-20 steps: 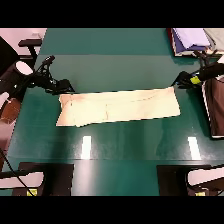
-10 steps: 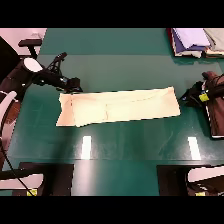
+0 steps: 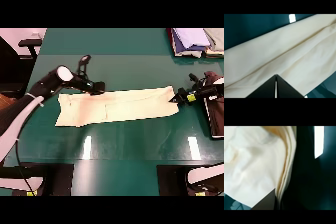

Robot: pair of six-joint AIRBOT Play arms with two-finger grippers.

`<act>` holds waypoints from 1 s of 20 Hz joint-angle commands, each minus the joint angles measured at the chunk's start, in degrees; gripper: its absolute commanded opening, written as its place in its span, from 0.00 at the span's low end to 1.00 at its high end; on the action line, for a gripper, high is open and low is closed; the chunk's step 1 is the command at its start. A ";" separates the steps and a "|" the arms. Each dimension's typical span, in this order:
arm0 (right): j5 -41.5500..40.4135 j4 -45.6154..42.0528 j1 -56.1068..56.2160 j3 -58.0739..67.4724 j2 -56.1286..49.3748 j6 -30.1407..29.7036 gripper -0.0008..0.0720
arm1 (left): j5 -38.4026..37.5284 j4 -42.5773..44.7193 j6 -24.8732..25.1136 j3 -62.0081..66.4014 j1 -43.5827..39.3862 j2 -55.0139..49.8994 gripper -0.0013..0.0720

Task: Fold the shirts.

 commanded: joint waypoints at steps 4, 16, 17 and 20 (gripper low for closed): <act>1.51 4.00 3.10 8.11 12.17 0.83 0.03 | 0.37 -1.49 -0.98 9.68 -6.97 -11.39 0.05; 0.39 7.06 26.01 28.24 16.15 6.43 0.03 | 1.55 -3.21 -0.96 15.41 -11.28 -19.23 0.05; -0.11 7.06 27.80 28.81 16.15 6.43 0.03 | 1.77 -2.82 -0.96 15.41 -11.28 -19.23 0.05; -1.73 6.97 31.80 29.22 16.13 6.43 0.03 | 3.13 -2.71 -0.98 15.41 -10.82 -19.19 0.05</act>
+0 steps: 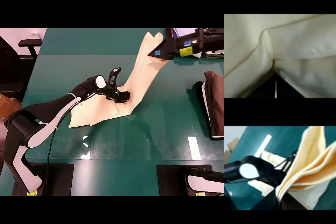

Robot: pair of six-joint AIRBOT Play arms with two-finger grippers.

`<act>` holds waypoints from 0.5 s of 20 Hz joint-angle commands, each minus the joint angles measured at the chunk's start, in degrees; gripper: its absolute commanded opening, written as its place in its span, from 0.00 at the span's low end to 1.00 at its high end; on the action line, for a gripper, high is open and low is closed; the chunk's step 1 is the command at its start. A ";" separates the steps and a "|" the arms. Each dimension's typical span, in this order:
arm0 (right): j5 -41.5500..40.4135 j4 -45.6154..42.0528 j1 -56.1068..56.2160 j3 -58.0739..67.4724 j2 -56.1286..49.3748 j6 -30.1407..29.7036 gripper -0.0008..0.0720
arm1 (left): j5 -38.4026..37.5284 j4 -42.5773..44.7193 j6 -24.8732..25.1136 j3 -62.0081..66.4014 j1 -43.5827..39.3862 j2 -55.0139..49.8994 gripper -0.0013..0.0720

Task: Fold the shirts.

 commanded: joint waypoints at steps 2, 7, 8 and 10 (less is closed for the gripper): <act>-2.82 0.09 5.70 1.14 0.04 0.24 0.03 | -1.20 0.37 0.07 0.07 2.32 1.29 0.05; -4.04 0.28 12.26 1.16 -2.49 -0.11 0.03 | -8.33 10.36 0.09 0.09 14.99 15.37 0.05; -4.98 0.72 15.32 1.18 -4.07 -1.64 0.03 | -9.18 12.28 0.11 0.09 18.29 19.39 0.05; -8.81 5.81 22.12 1.18 -8.50 -5.35 0.03 | -9.90 15.10 0.13 0.09 24.35 26.80 0.05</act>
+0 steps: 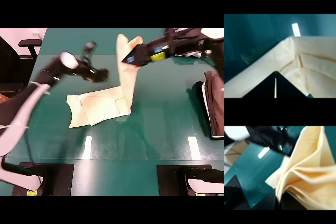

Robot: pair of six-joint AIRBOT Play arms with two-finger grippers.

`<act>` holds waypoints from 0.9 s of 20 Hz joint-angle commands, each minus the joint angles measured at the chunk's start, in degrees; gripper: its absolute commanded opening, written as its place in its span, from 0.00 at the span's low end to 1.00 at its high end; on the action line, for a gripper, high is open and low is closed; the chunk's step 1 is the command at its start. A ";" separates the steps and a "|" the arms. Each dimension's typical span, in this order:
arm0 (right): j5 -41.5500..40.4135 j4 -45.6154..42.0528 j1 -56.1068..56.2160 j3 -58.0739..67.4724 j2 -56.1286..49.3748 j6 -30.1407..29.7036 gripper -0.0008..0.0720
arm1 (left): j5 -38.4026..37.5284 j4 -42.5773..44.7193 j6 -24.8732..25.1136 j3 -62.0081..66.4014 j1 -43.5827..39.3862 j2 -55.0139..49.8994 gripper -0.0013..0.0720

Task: Fold the shirts.

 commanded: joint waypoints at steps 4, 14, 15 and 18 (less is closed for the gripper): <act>-6.19 6.86 18.43 5.14 -16.06 -9.57 0.80 | -4.20 9.11 0.11 0.00 16.68 20.35 0.05; 4.15 -17.49 -0.24 -6.97 -12.11 2.99 0.78 | -10.05 9.27 0.13 -0.07 20.74 24.59 0.05; 3.39 -17.40 -4.17 -11.19 -10.86 4.46 0.78 | -10.21 9.27 0.13 -0.07 20.74 24.59 0.05; 0.28 -11.13 -13.64 -20.50 -10.25 5.16 0.84 | -10.43 8.44 0.13 -0.22 20.74 24.50 0.05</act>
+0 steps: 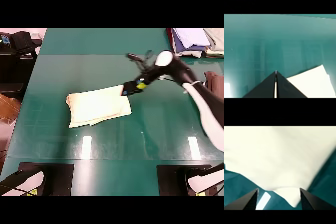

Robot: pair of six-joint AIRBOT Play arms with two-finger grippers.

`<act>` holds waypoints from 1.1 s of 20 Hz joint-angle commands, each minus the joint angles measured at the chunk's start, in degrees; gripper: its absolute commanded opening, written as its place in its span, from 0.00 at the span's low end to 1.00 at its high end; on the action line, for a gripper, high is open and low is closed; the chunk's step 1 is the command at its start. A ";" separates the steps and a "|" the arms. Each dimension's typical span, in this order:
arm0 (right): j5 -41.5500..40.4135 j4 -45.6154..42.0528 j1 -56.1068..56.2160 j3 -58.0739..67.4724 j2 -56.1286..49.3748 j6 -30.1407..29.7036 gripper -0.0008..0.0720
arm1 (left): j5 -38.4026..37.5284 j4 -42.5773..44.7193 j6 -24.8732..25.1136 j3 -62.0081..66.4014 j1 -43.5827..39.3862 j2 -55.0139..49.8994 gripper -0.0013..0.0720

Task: Fold the shirts.

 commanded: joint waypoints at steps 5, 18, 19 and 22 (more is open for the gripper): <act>-4.92 14.73 -11.58 -13.00 -3.32 -0.15 0.83 | -0.61 -0.72 0.02 -0.37 0.15 -0.39 0.05; -10.62 20.74 2.78 2.05 -13.79 -2.99 0.03 | -1.16 -2.16 0.79 -0.37 -3.34 -0.42 0.05; -10.10 20.00 1.95 3.98 -13.62 -2.95 0.03 | -0.68 -2.03 1.09 -0.37 -5.25 -0.42 0.05; -9.84 9.55 -2.97 8.59 -9.70 2.60 0.03 | 0.81 -2.03 1.14 -0.37 -11.34 -0.42 0.05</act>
